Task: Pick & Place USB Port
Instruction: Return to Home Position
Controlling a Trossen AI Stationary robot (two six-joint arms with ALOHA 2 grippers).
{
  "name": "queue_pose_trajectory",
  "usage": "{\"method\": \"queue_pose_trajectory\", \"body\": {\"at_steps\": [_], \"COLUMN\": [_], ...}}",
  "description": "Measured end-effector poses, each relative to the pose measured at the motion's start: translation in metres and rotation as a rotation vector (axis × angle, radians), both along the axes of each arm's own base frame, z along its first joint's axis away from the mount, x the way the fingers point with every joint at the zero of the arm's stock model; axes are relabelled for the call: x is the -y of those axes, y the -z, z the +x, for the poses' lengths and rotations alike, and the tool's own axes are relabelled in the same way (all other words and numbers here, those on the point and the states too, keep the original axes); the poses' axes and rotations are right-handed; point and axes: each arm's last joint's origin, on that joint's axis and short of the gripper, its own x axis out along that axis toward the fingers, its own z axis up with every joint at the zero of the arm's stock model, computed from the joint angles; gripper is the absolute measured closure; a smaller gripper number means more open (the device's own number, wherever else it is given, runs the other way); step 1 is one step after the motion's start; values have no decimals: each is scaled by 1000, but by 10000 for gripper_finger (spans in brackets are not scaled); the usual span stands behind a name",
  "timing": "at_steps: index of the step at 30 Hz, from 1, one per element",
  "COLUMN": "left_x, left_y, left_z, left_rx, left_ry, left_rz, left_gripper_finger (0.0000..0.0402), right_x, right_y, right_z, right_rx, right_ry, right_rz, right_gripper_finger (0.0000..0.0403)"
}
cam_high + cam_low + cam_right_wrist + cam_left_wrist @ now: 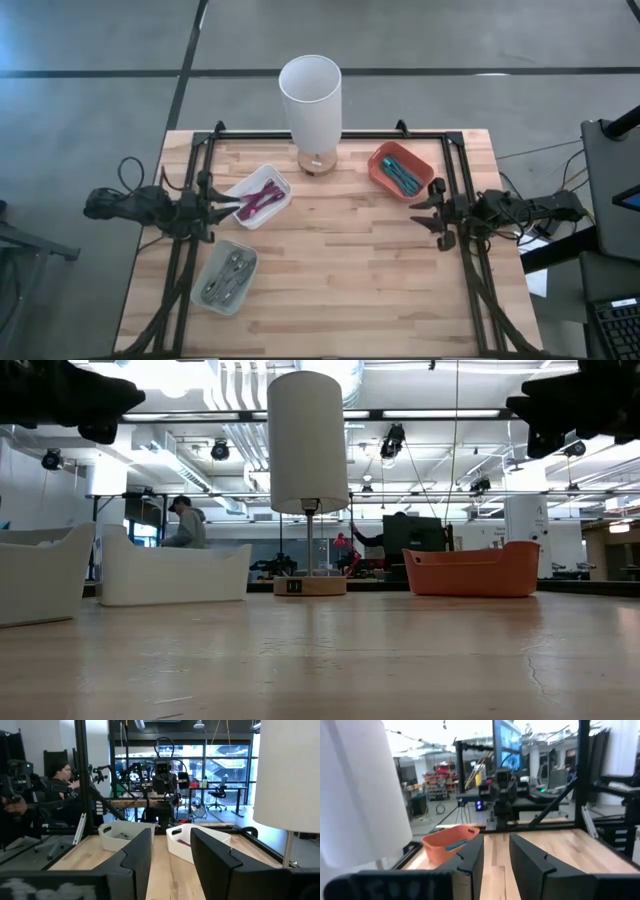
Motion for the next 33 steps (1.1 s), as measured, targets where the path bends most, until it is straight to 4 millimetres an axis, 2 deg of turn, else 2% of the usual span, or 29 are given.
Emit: {"method": "queue_pose_trajectory", "body": {"at_steps": [4, 11, 23, 33], "left_x": [1, 2, 4, 4], "left_y": [6, 14, 39, 42], "left_z": [3, 7, 16, 16], "left_rx": [2, 26, 77, 61], "left_ry": [11, 11, 10, 8], "left_rz": [3, 0, -4, 4], "left_gripper_finger": [303, 303, 303, 303], "right_x": [0, 1, 1, 1], "right_y": [6, 3, 14, 18], "right_z": [-2, -6, -4, -3], "right_rx": [22, 62, -37, -66], "right_ry": [0, 5, -6, 4], "right_rz": [4, -16, 38, 20], "right_gripper_finger": [268, 269, 275, 268]}}
